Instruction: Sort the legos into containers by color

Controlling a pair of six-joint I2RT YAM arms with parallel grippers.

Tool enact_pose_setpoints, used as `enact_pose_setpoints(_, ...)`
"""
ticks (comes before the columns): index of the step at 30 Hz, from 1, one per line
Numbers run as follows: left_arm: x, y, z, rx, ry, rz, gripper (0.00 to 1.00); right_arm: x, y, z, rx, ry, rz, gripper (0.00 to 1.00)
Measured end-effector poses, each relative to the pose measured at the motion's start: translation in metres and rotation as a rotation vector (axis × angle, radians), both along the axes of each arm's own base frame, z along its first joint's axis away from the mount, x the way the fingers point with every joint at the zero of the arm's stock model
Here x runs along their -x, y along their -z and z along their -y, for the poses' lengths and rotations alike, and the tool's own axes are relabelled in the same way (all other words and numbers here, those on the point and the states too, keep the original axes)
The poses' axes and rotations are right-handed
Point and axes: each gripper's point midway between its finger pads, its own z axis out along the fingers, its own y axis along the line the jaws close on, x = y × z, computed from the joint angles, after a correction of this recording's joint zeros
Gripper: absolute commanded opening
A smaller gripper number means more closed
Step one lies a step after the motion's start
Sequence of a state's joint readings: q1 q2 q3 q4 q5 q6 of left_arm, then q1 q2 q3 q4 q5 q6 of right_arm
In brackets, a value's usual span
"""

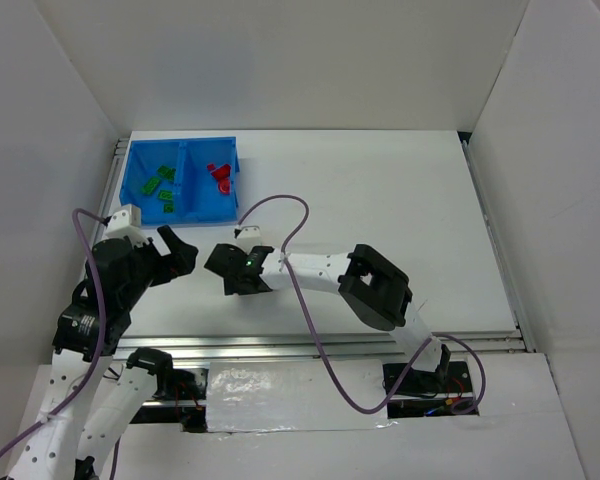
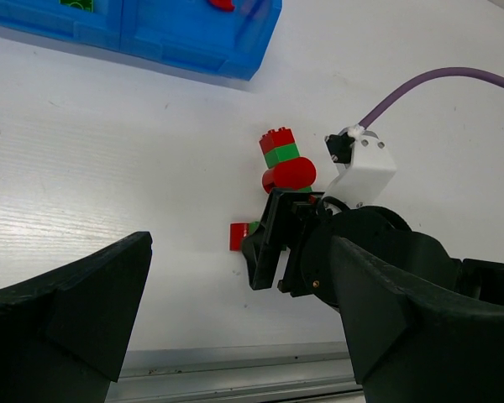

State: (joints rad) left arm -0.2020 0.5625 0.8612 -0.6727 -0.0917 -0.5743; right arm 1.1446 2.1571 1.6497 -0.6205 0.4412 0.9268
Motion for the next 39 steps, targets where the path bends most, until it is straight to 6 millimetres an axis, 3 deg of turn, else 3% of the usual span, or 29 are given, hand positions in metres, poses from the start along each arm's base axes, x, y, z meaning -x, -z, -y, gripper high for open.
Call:
enact_pose_setpoints(5,-0.001,0.002,0.001,-0.002,0.005,-0.010,0.99,-0.003,-0.001,-0.001,-0.007,0.001,0.005,0.66)
enact_pose_setpoints(11,-0.002,0.004,0.002,-0.002,0.011,-0.020,0.99,-0.005,-0.003,-0.006,-0.026,-0.003,0.014,0.45)
enact_pose_setpoints(12,-0.002,0.004,0.002,-0.002,0.011,-0.020,0.99,-0.005,-0.003,-0.006,-0.027,-0.003,0.015,0.39)
enact_pose_setpoints(14,-0.002,0.004,0.002,-0.003,0.011,-0.021,0.99,-0.005,-0.003,-0.008,-0.039,-0.005,0.016,0.11)
enact_pose_setpoints(20,-0.002,0.005,0.002,-0.002,0.011,-0.022,1.00,0.003,-0.016,0.002,-0.073,-0.011,0.016,0.08)
enact_pose_setpoints(22,-0.003,0.004,0.003,-0.001,0.013,-0.021,1.00,0.007,-0.033,0.009,-0.109,-0.012,0.021,0.05)
enact_pose_setpoints(25,-0.004,0.001,0.010,0.003,0.060,0.007,0.99,0.013,-0.074,0.021,-0.214,-0.009,0.045,0.04)
enact_pose_setpoints(28,-0.004,-0.003,0.032,0.057,0.182,0.073,0.99,0.020,-0.130,0.042,-0.406,-0.010,0.057,0.02)
enact_pose_setpoints(31,0.000,-0.009,0.060,0.139,0.331,0.174,1.00,0.015,-0.189,0.071,-0.639,0.011,0.084,0.01)
enact_pose_setpoints(33,0.001,-0.019,0.075,0.193,0.409,0.263,1.00,0.009,-0.217,0.091,-0.759,0.033,0.109,0.00)
enact_pose_setpoints(35,0.001,-0.030,0.086,0.240,0.470,0.360,1.00,0.010,-0.232,0.103,-0.825,0.034,0.112,0.00)
enact_pose_setpoints(39,0.002,-0.054,0.104,0.287,0.591,0.602,1.00,0.027,-0.253,0.105,-0.913,-0.022,0.084,0.00)
